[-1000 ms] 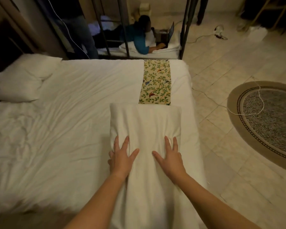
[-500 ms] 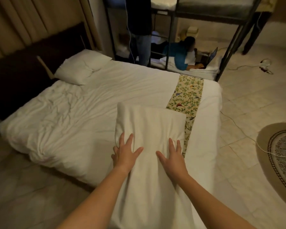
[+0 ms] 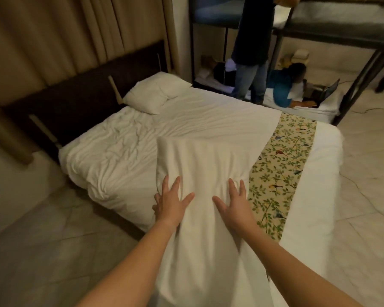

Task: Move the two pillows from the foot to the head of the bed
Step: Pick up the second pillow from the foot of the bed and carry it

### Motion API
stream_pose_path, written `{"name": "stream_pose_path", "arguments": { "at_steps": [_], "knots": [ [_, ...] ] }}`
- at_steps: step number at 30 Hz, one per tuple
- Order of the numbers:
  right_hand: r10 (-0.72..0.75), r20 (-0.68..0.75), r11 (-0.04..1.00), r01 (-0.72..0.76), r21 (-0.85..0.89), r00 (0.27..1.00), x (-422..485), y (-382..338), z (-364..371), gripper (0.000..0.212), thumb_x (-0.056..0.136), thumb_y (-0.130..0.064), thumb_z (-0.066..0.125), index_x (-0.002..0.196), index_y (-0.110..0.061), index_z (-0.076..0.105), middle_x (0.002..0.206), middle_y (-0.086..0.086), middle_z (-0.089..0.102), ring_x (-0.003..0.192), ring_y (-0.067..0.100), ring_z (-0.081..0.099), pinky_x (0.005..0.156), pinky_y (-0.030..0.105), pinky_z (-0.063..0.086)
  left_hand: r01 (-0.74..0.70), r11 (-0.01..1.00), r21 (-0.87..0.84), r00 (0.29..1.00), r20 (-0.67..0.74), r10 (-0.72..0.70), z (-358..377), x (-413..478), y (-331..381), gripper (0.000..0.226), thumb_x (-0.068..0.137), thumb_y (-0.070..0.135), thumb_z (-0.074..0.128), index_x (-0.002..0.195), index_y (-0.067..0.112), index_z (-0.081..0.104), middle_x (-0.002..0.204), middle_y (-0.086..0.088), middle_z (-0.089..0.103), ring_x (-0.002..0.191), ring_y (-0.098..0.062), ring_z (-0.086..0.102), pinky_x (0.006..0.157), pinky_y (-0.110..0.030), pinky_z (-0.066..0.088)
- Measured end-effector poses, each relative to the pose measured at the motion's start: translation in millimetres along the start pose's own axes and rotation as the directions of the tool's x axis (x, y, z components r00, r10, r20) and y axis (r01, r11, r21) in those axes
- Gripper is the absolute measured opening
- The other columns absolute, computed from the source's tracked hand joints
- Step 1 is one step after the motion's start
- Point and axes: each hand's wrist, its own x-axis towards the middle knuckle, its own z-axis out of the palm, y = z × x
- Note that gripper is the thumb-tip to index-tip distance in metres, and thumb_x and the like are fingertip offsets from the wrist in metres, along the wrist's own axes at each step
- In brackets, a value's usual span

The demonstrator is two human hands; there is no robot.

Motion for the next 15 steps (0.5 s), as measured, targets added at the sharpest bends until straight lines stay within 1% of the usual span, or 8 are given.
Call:
{"name": "stream_pose_path", "arguments": {
  "at_steps": [4,7,9,11,15],
  "knots": [
    [-0.025,0.02,0.999,0.026,-0.031,0.999,-2,-50,32,0.091,0.094,-0.077,0.049,0.167,-0.039,0.009,0.177,-0.005,-0.007,0.145,0.045,0.045,0.116,0.054,0.043,0.031,1.0,-0.003,0.999,-0.03,-0.031,-38,8,-47,0.082,0.091,0.076,0.056,0.161,0.05,0.025,0.172,0.02,0.001,0.141,-0.041,0.032,0.112,-0.059,0.035],
    [-0.059,0.041,0.997,0.06,-0.038,0.997,-3,-87,57,0.091,0.093,-0.078,0.047,0.166,-0.04,0.009,0.177,-0.005,-0.007,0.14,0.047,0.05,0.114,0.055,0.044,0.049,0.999,0.001,0.997,-0.061,-0.049,-65,16,-84,0.083,0.089,0.076,0.058,0.161,0.048,0.028,0.173,0.013,0.005,0.14,-0.046,0.035,0.115,-0.056,0.036],
    [-0.084,0.061,0.996,0.086,-0.033,0.995,-1,-109,73,0.09,0.094,-0.077,0.048,0.166,-0.039,0.01,0.177,-0.005,-0.007,0.141,0.046,0.049,0.115,0.055,0.043,0.056,0.998,-0.018,0.995,-0.087,-0.057,-82,22,-107,0.084,0.089,0.075,0.061,0.161,0.045,0.031,0.174,0.008,0.008,0.14,-0.049,0.035,0.118,-0.054,0.034],
    [-0.107,0.076,0.994,0.109,-0.019,0.991,0,-131,90,0.089,0.094,-0.075,0.051,0.166,-0.038,0.013,0.177,-0.002,-0.005,0.14,0.047,0.049,0.115,0.055,0.043,0.074,0.997,-0.026,0.992,-0.1,-0.076,-99,27,-129,0.084,0.089,0.073,0.062,0.162,0.043,0.032,0.175,0.005,0.01,0.142,-0.048,0.034,0.119,-0.052,0.032],
    [-0.156,0.086,0.987,0.158,-0.016,0.984,1,-177,126,0.088,0.094,-0.072,0.054,0.165,-0.036,0.018,0.177,0.002,-0.003,0.138,0.047,0.051,0.114,0.055,0.044,0.094,0.994,-0.048,0.987,-0.127,-0.1,-134,35,-175,0.084,0.09,0.073,0.062,0.162,0.044,0.032,0.175,0.007,0.009,0.146,-0.044,0.032,0.118,-0.05,0.032]
  ]
}}
